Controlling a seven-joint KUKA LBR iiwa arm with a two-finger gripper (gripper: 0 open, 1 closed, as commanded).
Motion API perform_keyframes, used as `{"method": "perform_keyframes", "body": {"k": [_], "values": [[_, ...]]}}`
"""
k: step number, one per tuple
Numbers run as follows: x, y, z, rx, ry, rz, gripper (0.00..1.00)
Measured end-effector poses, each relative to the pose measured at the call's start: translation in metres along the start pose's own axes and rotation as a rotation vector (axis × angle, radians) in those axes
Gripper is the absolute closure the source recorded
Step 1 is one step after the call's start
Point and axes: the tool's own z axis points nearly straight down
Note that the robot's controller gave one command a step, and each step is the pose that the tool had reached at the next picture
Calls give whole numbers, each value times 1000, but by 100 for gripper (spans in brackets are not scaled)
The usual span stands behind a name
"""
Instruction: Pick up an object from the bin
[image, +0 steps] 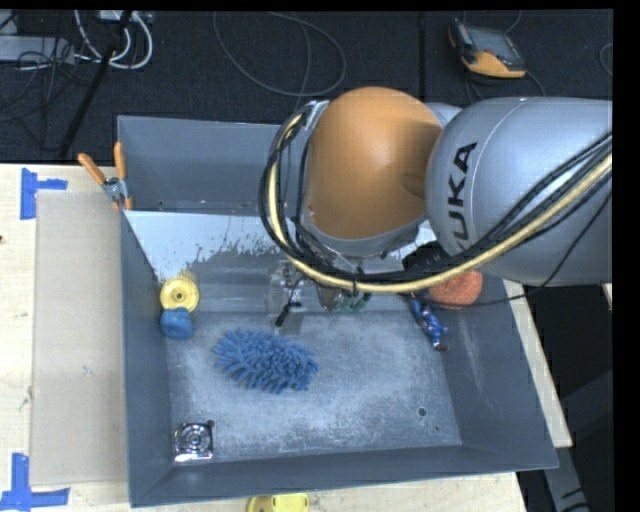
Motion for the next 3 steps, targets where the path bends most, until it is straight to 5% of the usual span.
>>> {"method": "perform_keyframes", "body": {"k": [1,2,3], "values": [[0,0,0,0,0,1,100],[2,-3,51,-1,-4,17,0],[6,-7,112,0,-2,38,0]]}}
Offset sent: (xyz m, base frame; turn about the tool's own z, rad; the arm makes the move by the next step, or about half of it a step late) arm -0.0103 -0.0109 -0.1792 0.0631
